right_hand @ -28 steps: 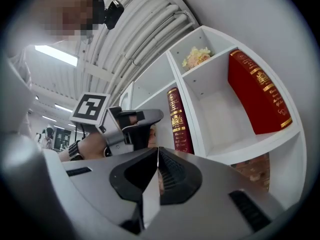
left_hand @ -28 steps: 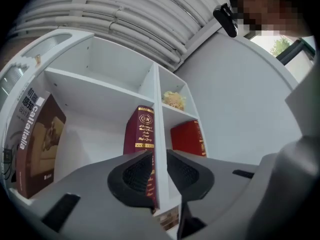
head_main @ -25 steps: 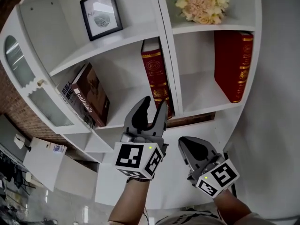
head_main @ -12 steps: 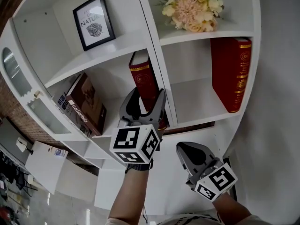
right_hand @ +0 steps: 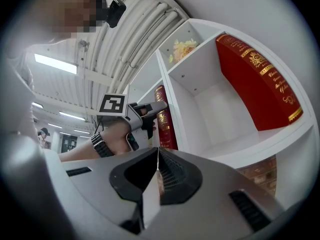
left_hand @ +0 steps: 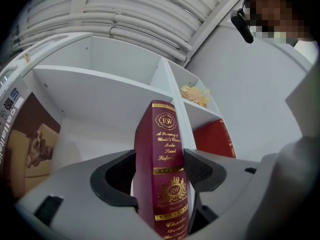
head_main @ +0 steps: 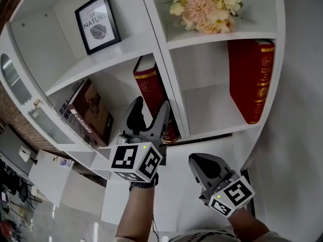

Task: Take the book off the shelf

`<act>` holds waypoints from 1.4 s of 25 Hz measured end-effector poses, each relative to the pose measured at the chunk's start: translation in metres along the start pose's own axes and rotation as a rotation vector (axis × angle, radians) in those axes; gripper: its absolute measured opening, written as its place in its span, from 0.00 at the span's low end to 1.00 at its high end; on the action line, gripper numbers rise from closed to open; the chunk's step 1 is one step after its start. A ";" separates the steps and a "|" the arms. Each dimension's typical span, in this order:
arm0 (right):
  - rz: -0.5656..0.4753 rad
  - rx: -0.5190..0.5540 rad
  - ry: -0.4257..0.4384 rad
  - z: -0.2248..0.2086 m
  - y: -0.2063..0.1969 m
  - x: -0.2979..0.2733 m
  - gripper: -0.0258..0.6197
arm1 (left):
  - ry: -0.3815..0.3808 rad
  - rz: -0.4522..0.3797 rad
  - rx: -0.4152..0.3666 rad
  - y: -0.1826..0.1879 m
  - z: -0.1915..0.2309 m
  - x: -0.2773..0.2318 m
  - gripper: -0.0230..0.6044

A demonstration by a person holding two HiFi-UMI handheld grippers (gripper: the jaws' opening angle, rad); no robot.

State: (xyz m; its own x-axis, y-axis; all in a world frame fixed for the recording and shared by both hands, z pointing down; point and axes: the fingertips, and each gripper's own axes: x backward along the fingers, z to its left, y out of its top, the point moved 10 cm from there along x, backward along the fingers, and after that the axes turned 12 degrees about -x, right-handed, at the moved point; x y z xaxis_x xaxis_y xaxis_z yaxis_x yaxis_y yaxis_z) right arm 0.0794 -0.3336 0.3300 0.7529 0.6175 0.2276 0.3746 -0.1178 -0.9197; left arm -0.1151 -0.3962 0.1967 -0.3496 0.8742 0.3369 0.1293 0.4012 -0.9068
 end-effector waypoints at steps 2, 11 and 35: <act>0.003 -0.002 0.007 -0.002 0.000 -0.002 0.07 | 0.010 0.004 0.006 -0.001 0.003 0.001 0.51; -0.003 -0.013 0.024 -0.009 0.003 -0.006 0.07 | 0.102 0.043 -0.162 0.012 -0.008 0.001 0.51; 0.012 -0.006 0.043 -0.023 0.002 -0.011 0.07 | 0.060 0.132 -0.084 0.002 0.017 -0.038 0.46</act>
State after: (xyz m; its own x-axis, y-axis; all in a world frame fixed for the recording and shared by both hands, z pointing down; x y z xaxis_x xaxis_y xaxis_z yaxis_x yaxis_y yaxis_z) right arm 0.0843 -0.3584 0.3325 0.7800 0.5818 0.2305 0.3686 -0.1294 -0.9205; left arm -0.1177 -0.4331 0.1780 -0.2686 0.9346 0.2331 0.2489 0.3011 -0.9205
